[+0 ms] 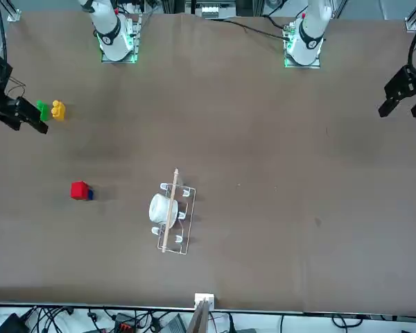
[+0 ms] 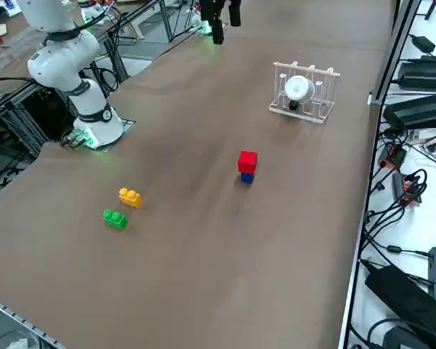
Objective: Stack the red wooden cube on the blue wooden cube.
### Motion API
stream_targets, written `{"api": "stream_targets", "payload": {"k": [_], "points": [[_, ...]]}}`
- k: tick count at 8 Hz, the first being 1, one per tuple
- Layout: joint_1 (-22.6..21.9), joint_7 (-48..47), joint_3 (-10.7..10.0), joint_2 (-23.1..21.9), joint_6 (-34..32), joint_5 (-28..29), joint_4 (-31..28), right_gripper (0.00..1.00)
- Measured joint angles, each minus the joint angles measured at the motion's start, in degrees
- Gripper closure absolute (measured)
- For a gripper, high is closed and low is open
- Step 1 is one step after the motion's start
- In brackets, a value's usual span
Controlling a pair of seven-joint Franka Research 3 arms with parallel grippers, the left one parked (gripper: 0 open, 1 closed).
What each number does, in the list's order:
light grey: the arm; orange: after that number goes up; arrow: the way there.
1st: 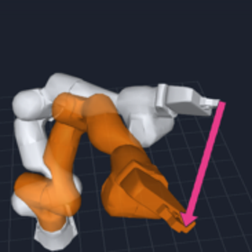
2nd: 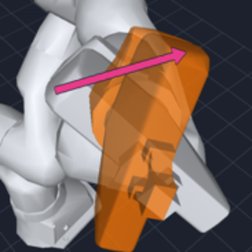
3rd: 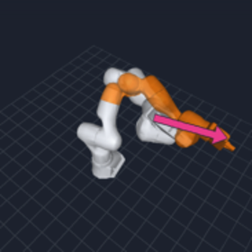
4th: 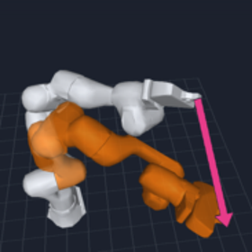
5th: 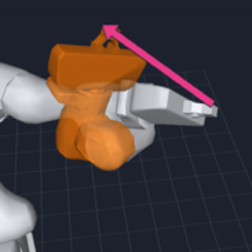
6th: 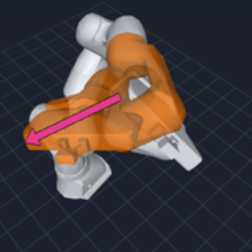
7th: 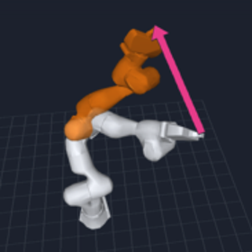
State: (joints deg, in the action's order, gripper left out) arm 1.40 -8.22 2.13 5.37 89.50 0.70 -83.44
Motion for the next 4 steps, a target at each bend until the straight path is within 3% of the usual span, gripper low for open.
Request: {"api": "stream_targets", "payload": {"k": [4], "points": [[-0.05, -0.06, -0.28, 0.02, -1.23, -0.05, 0.15, 0.00]]}}
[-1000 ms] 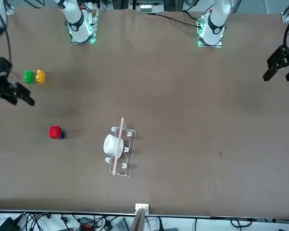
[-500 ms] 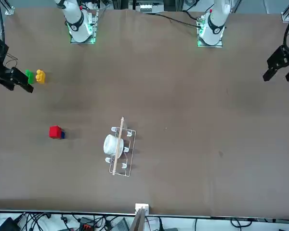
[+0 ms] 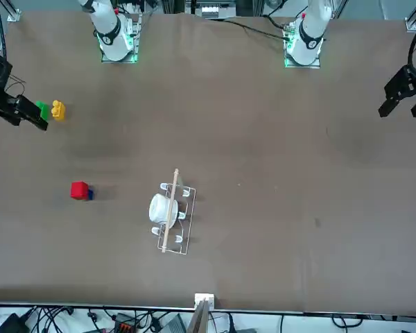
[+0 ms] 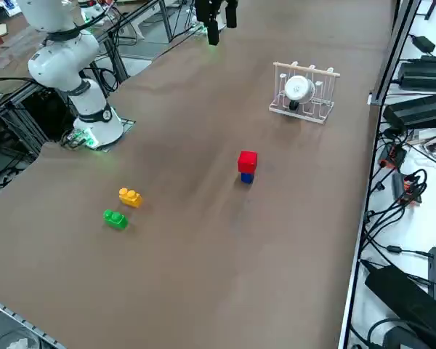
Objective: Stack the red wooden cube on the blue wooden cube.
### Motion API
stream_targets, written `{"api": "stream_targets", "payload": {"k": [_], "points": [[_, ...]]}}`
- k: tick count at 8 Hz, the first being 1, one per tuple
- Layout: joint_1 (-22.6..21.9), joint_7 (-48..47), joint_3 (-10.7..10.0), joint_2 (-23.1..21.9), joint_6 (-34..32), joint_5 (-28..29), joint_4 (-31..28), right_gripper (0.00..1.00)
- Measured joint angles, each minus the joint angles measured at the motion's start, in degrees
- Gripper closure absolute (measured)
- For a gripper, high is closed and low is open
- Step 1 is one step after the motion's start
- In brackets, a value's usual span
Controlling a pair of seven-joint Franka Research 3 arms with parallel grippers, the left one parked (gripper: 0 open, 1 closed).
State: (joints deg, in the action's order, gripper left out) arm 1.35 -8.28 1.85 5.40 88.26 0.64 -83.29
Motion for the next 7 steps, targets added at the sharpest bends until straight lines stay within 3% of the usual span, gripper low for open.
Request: {"api": "stream_targets", "payload": {"k": [7], "points": [[0.03, 0.00, -0.10, 0.29, -0.44, 0.00, 0.00, 0.00]]}}
